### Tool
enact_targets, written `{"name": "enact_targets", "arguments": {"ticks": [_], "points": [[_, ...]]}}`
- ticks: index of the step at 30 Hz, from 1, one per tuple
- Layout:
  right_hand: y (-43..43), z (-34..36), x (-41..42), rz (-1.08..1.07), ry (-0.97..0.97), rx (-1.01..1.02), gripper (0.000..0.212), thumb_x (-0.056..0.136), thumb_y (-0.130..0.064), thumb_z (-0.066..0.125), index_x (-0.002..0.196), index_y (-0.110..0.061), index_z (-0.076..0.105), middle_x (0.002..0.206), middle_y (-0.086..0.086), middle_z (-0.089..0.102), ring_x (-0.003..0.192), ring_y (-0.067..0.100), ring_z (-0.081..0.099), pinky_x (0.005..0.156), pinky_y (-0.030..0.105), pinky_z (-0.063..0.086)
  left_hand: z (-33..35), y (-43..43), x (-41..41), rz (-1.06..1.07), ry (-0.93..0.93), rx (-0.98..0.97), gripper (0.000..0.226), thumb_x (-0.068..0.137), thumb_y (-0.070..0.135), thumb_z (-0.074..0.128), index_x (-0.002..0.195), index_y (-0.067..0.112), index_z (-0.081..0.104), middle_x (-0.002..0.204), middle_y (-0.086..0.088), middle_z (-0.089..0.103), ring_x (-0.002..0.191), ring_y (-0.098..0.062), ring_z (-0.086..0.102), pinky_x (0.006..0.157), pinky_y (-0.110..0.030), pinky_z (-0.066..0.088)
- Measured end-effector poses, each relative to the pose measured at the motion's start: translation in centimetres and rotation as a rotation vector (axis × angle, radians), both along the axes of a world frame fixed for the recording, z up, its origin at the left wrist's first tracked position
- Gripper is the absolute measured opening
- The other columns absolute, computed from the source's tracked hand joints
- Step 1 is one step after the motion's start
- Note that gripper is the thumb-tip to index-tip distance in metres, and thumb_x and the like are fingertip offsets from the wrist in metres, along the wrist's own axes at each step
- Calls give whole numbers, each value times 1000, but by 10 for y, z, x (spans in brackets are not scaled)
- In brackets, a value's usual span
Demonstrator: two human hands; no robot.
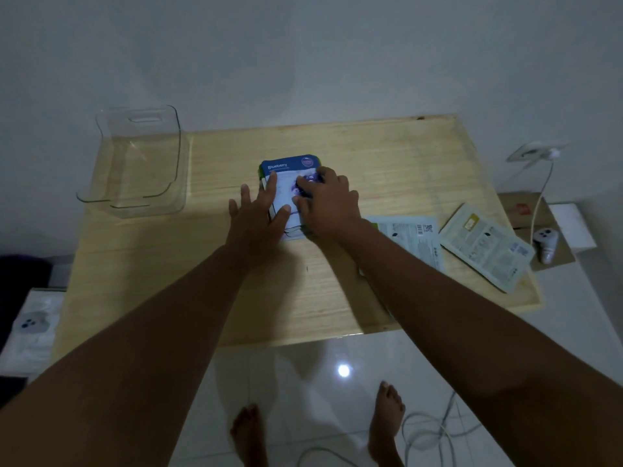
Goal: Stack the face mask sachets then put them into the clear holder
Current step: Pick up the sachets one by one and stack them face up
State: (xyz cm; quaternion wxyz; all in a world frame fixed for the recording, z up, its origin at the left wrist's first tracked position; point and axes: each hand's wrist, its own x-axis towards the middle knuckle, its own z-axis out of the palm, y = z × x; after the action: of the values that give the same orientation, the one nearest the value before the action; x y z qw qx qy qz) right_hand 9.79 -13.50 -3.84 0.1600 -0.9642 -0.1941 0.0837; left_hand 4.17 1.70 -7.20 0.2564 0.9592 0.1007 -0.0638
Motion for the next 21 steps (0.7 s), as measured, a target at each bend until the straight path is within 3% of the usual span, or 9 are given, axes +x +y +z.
{"name": "enact_targets", "arguments": {"ticks": [5, 7, 9, 12, 15, 21], "points": [[-23, 10, 5, 36, 109, 144, 54, 94, -46, 42, 145, -28, 44, 151, 11, 40, 132, 35, 42, 104, 55, 39, 4, -4, 0, 11, -4, 15, 73, 93, 50, 32, 156, 26, 2, 162, -17, 17, 150, -40, 3, 118, -59, 2], [-50, 20, 5, 0, 141, 210, 59, 91, -42, 51, 147, -26, 42, 146, 13, 45, 131, 34, 45, 104, 55, 41, 4, -2, 1, 10, 19, 6, 75, 91, 52, 30, 156, 27, 3, 162, -16, 17, 150, -39, 2, 118, -58, 1], [-82, 27, 1, -3, 184, 163, 65, 86, -41, 63, 146, -26, 43, 144, 12, 46, 132, 32, 46, 105, 53, 42, 6, -2, 1, 15, 35, -1, 75, 91, 51, 31, 156, 27, 2, 162, -15, 17, 150, -40, 1, 118, -58, 1], [-122, 33, -8, 40, 319, -81, 79, 76, -49, 74, 146, -34, 41, 147, 10, 42, 136, 33, 41, 108, 55, 39, 9, -6, 1, 10, 62, 27, 73, 93, 49, 31, 156, 26, 2, 163, -14, 15, 149, -43, 3, 117, -61, 3], [-138, 31, -15, 13, 336, -233, 88, 67, -45, 82, 144, -40, 39, 145, 8, 42, 134, 32, 40, 108, 56, 35, 11, -9, -1, 12, 70, 42, 73, 93, 48, 30, 156, 24, 2, 162, -16, 16, 148, -44, 4, 116, -62, 4], [-141, 28, -11, -115, 275, -183, 97, 56, -50, 90, 140, -33, 45, 137, 3, 52, 129, 29, 47, 107, 52, 32, 11, -7, -1, 9, 55, 7, 72, 94, 46, 31, 156, 24, 3, 163, -15, 16, 149, -42, 0, 117, -60, -1]]}}
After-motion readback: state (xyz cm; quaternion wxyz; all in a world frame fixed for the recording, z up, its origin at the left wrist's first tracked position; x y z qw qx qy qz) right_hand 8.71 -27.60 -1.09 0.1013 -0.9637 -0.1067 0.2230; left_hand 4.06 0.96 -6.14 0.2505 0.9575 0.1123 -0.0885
